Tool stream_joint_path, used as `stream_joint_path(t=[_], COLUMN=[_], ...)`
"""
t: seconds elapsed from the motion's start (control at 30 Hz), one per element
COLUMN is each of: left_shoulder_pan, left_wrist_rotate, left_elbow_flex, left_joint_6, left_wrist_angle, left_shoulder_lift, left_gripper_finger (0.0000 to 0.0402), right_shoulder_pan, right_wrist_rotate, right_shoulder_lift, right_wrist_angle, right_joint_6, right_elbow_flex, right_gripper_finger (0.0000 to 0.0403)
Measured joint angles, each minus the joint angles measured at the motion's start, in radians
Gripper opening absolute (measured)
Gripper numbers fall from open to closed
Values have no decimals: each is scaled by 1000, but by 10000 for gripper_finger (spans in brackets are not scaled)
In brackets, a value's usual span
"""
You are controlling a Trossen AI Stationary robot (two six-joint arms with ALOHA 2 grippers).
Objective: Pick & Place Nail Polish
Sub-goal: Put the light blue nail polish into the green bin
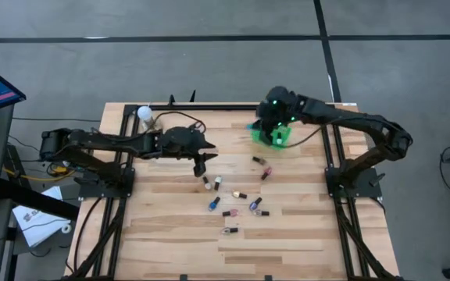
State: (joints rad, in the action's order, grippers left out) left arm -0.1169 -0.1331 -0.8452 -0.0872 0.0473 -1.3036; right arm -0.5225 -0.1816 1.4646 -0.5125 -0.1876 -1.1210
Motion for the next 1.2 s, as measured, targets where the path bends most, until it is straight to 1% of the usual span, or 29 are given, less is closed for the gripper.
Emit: stream_joint_path(t=[0.07,0.13,0.27,0.43,0.57,0.73,0.87,1.0,1.13,1.2], left_shoulder_pan=[0,0,0,0,0,0,0,0,0,0], left_wrist_rotate=[-13,-24,-50,-56,-56,-56,-53,-53,-53,-53], left_elbow_flex=[0,0,0,1,1,2,2,2,2,2], left_joint_6=[0,0,0,0,-20,-57,-60,-60,-60,-60], left_wrist_angle=[17,30,51,55,75,106,104,103,106,102], left_shoulder_lift=[30,63,113,149,157,161,161,161,167,186], left_gripper_finger=[149,145,138,132,131,131,131,131,131,131], right_shoulder_pan=[-45,-85,-128,-117,-105,-107,-106,-106,-106,-105], right_wrist_rotate=[45,65,84,86,145,194,194,194,190,187], right_shoulder_lift=[-5,1,57,168,245,271,271,271,263,231], right_wrist_angle=[-76,-129,-163,-163,-161,-160,-164,-195,-209,-214], right_joint_6=[-3,-3,10,19,20,32,43,42,49,60], right_elbow_flex=[0,0,1,1,1,1,1,1,1,1], right_gripper_finger=[49,49,49,50,61,65,71,96,148,176])
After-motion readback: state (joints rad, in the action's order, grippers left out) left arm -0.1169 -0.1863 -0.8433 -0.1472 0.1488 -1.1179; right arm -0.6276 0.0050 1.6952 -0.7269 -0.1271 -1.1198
